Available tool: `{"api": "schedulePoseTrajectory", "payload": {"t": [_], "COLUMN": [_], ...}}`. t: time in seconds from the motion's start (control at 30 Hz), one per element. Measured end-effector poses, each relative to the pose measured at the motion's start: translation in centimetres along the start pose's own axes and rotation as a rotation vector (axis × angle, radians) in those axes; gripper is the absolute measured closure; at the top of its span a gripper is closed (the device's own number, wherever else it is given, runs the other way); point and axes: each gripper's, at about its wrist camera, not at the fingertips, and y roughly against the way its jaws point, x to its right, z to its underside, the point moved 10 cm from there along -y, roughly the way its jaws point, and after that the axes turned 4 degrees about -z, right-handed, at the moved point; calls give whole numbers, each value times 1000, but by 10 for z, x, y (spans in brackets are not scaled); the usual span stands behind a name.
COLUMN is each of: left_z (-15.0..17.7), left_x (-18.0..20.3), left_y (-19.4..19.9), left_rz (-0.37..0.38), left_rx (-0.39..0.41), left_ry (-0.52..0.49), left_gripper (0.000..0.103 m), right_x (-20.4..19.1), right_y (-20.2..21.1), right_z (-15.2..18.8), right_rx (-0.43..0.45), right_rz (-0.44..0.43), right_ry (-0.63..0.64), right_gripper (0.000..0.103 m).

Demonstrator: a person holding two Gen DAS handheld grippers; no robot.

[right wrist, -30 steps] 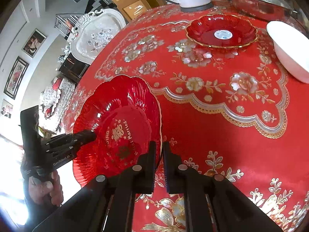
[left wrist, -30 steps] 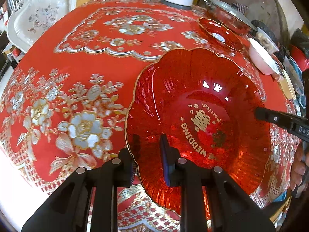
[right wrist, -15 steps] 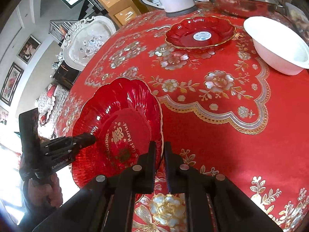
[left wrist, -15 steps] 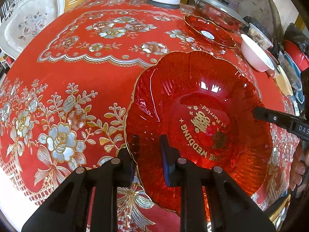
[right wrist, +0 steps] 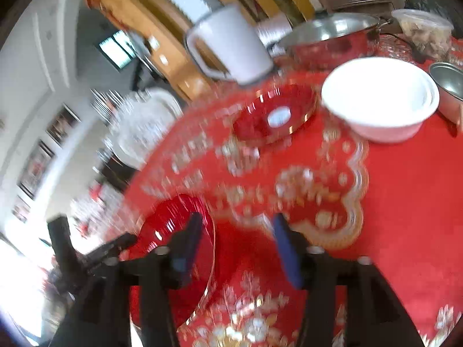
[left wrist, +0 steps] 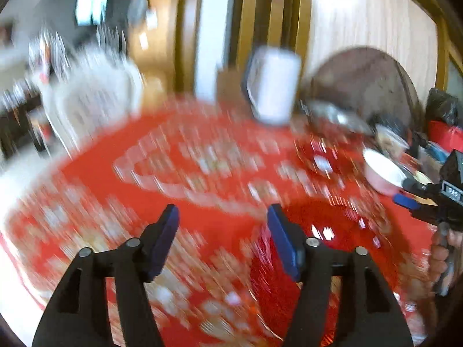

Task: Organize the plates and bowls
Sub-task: 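Lower the red bowl onto the tablecloth and open the left gripper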

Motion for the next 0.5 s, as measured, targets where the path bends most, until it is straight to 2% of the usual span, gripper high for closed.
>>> {"api": "schedulePoseTrajectory", "payload": {"t": [0.07,0.1,0.17,0.27,0.33,0.37,0.43,0.5], "left_z": [-21,-26,-37,-47,-49,-49,-48,-46], "left_x": [-2,-1,1,5,5,7,6,5], "left_y": [16,17,11,-5,-13,-17,-31,-48], "left_rz": [-55,-54,-44,-46,-76,-87,-59,-17], "left_rx": [117,132,104,43,13,0,-31,-103], "left_ry": [-32,-41,-64,-74,-48,-36,28,88], "left_gripper": [16,15,15,15,15,15,15,15], "right_x": [3,7,18,35,31,31,34,37], "right_y": [2,5,7,6,13,14,15,15], "right_z": [-12,-17,-20,-14,-17,-18,-18,-18], "right_rx": [48,88,141,140,165,176,184,179], "right_rz": [-100,-145,-197,-229,-301,-305,-315,-323], "right_ry": [-24,-23,-38,-96,-88,-89,-110,-132], "right_gripper": [42,42,40,39,37,33,30,28]}}
